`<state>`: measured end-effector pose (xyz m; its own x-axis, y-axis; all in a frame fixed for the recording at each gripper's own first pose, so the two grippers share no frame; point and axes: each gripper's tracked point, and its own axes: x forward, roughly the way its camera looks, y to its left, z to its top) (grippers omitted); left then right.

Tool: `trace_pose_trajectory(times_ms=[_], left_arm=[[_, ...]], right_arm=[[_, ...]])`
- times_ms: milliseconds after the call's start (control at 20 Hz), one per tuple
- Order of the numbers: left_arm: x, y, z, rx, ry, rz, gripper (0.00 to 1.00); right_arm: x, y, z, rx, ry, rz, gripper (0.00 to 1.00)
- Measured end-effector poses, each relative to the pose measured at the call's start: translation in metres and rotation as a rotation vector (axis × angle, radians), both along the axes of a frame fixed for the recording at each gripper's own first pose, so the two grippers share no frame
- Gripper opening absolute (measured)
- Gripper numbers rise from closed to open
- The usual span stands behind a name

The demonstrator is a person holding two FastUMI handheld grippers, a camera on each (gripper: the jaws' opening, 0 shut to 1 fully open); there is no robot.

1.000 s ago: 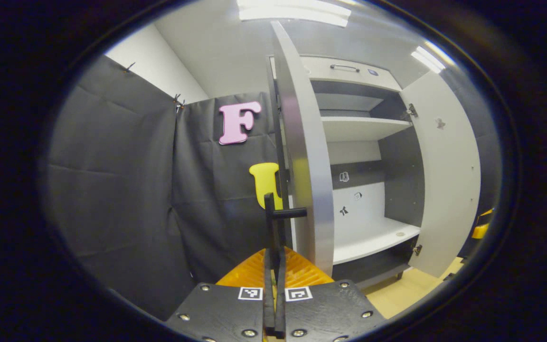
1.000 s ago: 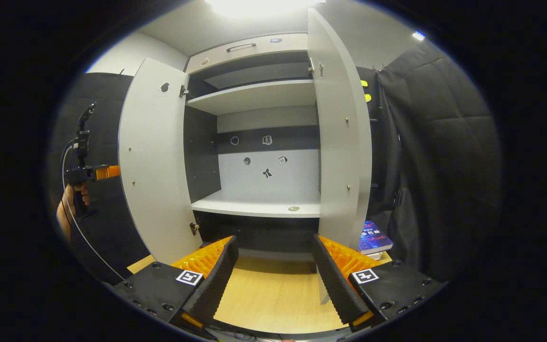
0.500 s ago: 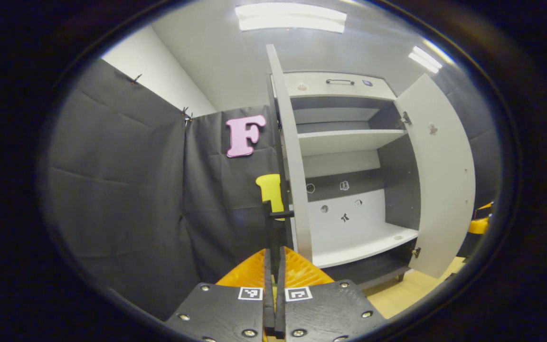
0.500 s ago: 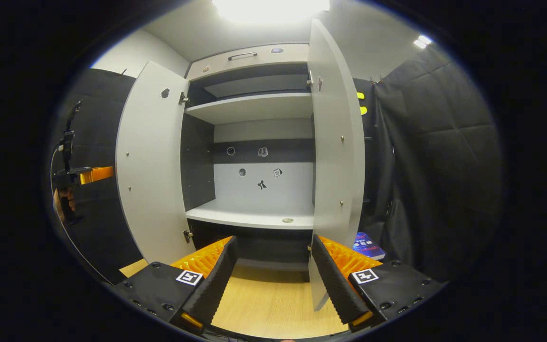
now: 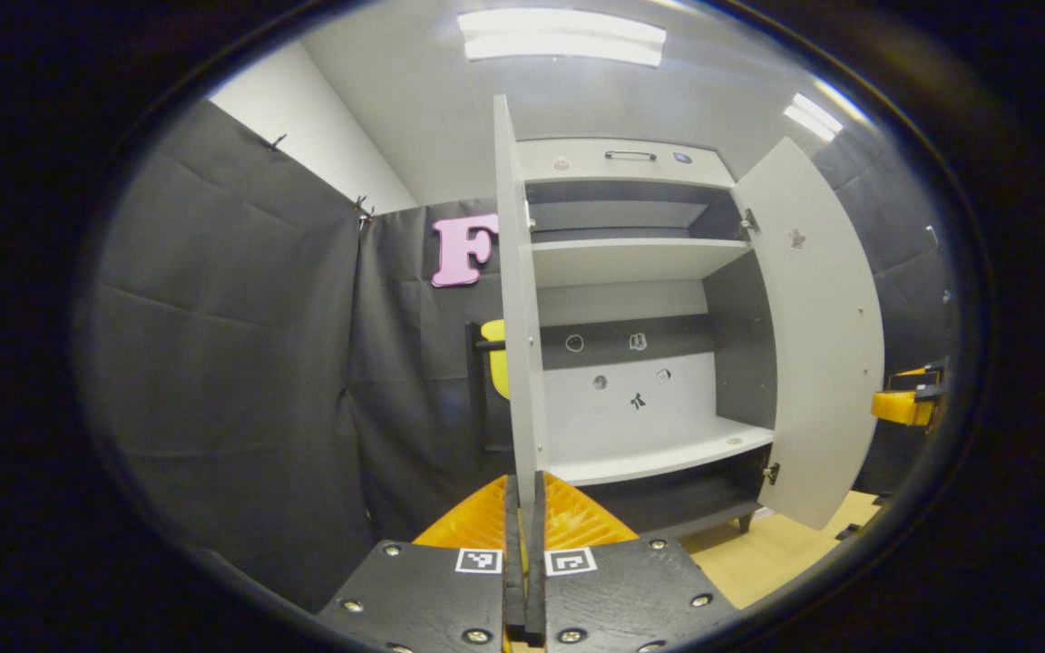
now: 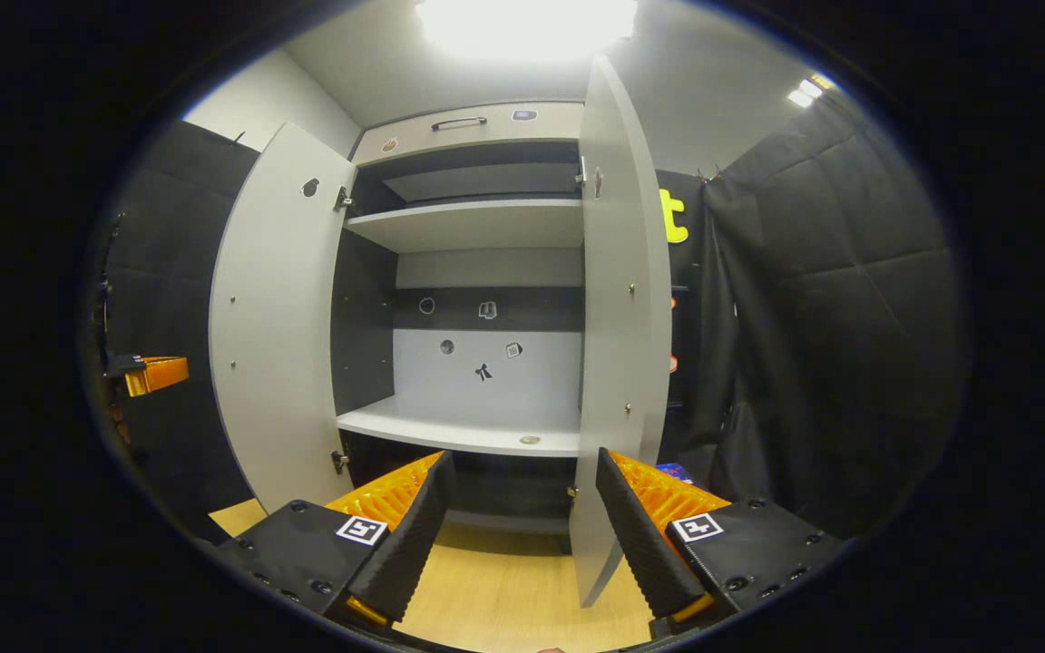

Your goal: Open the right door of the double-door shoe cabinet with the right hand, and open the left door with the left hand.

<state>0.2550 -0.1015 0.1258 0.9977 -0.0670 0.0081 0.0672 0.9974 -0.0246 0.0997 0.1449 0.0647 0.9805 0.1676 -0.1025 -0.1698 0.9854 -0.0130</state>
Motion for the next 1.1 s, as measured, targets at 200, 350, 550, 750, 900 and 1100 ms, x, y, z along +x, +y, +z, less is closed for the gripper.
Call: trace_pose_trajectory(times_ms=[200, 350, 550, 750, 900, 1100], left_arm=[[-0.002, -0.002, -0.005, -0.016, 0.046, 0.005, 0.02], [-0.001, 0.000, -0.004, 0.011, 0.050, 0.011, 0.02], [0.002, 0.003, -0.008, 0.045, 0.046, 0.036, 0.02], [0.005, 0.002, -0.010, 0.056, 0.037, 0.052, 0.03], [0.010, -0.005, -0.012, 0.042, 0.037, 0.038, 0.19], [0.012, -0.003, -0.014, 0.040, 0.031, 0.065, 0.62]], right_arm=[[0.001, -0.012, -0.004, -0.083, -0.044, -0.057, 0.99], [0.002, -0.012, -0.013, -0.091, -0.047, -0.069, 1.00], [0.001, -0.008, -0.024, -0.022, -0.017, -0.065, 1.00], [0.004, -0.008, -0.031, -0.002, 0.005, -0.064, 1.00], [0.007, -0.011, -0.030, 0.004, 0.006, -0.066, 1.00], [0.007, -0.008, -0.031, 0.033, 0.011, -0.062, 1.00]])
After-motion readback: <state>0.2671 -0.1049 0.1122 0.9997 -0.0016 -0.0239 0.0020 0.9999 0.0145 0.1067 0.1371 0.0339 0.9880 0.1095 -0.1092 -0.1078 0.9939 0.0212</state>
